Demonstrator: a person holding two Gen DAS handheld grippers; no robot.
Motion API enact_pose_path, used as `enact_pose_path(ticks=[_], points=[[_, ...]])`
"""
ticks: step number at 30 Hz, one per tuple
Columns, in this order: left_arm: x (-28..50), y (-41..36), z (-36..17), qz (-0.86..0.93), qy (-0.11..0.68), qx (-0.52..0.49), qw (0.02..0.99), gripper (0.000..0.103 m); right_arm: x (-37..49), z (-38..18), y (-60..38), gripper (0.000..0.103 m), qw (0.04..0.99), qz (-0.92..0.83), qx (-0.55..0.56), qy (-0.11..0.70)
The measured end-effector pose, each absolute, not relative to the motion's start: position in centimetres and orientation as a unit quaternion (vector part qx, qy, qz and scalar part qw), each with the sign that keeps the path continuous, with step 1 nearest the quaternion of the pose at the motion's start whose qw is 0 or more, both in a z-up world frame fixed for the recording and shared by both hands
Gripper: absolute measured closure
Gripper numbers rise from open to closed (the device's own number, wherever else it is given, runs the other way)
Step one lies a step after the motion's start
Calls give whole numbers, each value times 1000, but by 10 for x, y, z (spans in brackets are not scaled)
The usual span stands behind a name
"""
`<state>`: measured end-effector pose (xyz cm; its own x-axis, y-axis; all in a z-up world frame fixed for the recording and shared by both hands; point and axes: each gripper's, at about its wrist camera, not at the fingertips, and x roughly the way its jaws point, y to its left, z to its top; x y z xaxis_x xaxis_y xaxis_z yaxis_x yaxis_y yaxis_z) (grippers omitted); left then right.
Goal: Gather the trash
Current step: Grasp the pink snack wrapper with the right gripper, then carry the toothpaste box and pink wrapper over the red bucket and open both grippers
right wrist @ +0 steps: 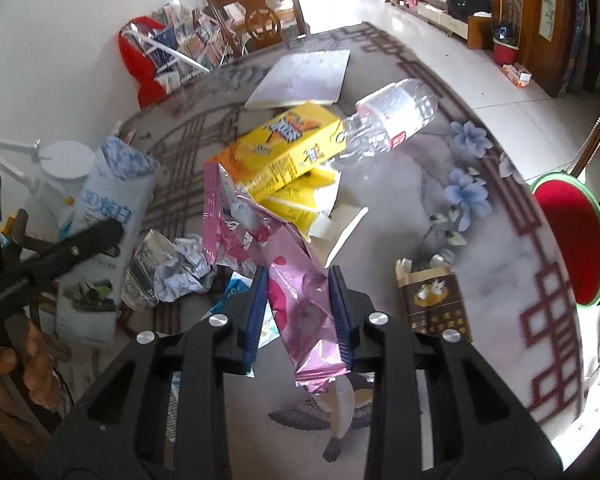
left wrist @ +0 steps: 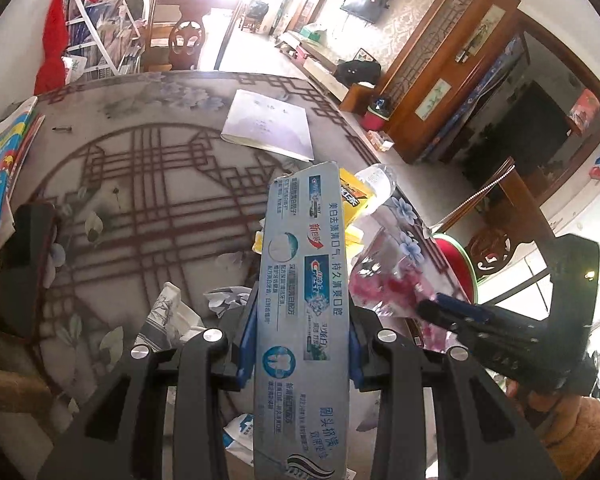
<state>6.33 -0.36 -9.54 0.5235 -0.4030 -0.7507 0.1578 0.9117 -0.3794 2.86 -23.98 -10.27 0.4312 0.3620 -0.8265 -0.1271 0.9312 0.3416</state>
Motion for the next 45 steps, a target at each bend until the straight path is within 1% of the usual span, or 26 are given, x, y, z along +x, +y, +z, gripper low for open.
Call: enact_pose_path(ticks=[10,21,34,45], points=[[64,-19,-96,-163,462,-126,863,70,25,-92,-261,73,845,139,130,499],[65,-39,-91,-131,456,-137,870,70,38,-97,-291,72,841,153,138,499],[72,-86,-93,-111,465,-140,867,70,57,-103,-333,72,834,179,140,503],[79,-129,-84,-118,466,-127,867,70,61,-105,-381,72,837,167,157,497]])
